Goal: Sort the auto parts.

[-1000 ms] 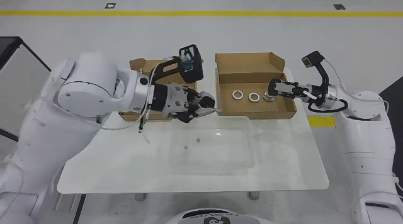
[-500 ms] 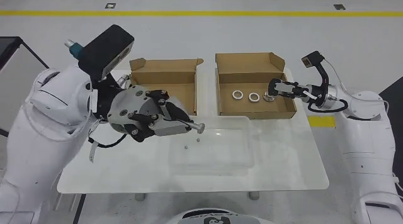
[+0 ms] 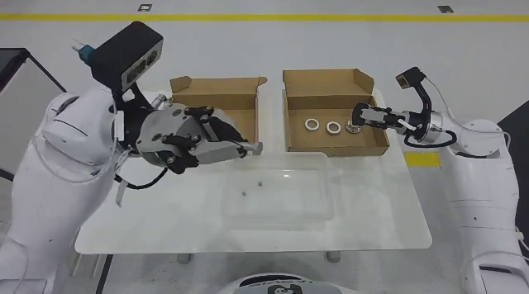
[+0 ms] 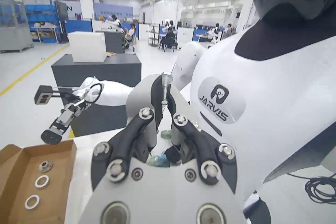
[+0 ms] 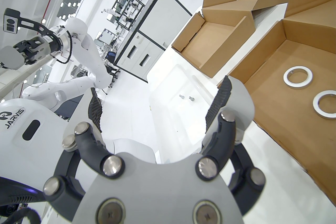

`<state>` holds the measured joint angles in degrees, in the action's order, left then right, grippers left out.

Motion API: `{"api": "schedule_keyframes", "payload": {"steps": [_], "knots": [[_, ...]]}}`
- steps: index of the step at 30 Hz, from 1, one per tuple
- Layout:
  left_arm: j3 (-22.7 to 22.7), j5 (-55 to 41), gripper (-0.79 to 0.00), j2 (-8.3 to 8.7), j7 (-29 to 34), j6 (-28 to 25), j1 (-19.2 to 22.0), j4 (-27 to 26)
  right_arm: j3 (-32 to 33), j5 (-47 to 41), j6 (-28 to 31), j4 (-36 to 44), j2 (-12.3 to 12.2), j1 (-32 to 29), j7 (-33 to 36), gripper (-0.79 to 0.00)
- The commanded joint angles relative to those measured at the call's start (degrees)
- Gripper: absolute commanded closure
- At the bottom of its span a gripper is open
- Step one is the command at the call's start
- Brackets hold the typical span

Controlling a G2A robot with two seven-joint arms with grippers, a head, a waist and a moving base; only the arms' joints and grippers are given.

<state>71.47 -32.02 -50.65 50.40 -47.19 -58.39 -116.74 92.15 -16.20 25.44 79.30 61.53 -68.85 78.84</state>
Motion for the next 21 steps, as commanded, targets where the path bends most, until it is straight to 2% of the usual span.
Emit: {"api": "schedule_keyframes", "payload": {"steps": [1,8,18,21], "knots": [[-0.13,-0.26,0.000,-0.33,-3.12,-1.01,-0.39,0.92,0.00,0.00,0.00,0.00,0.00,0.00,0.00,-0.785],[-2.46,-6.92,0.000,-1.52,-9.42,-4.65,-1.05,1.61,0.00,0.00,0.00,0.00,0.00,0.00,0.00,-0.785],[-7.78,-20.19,0.000,-3.29,-8.80,-9.06,0.08,2.28,0.00,0.00,0.00,0.00,0.00,0.00,0.00,-0.785],[-8.40,-21.65,0.000,-3.67,-6.86,-9.34,0.52,3.39,0.00,0.00,0.00,0.00,0.00,0.00,0.00,-0.785]]}}
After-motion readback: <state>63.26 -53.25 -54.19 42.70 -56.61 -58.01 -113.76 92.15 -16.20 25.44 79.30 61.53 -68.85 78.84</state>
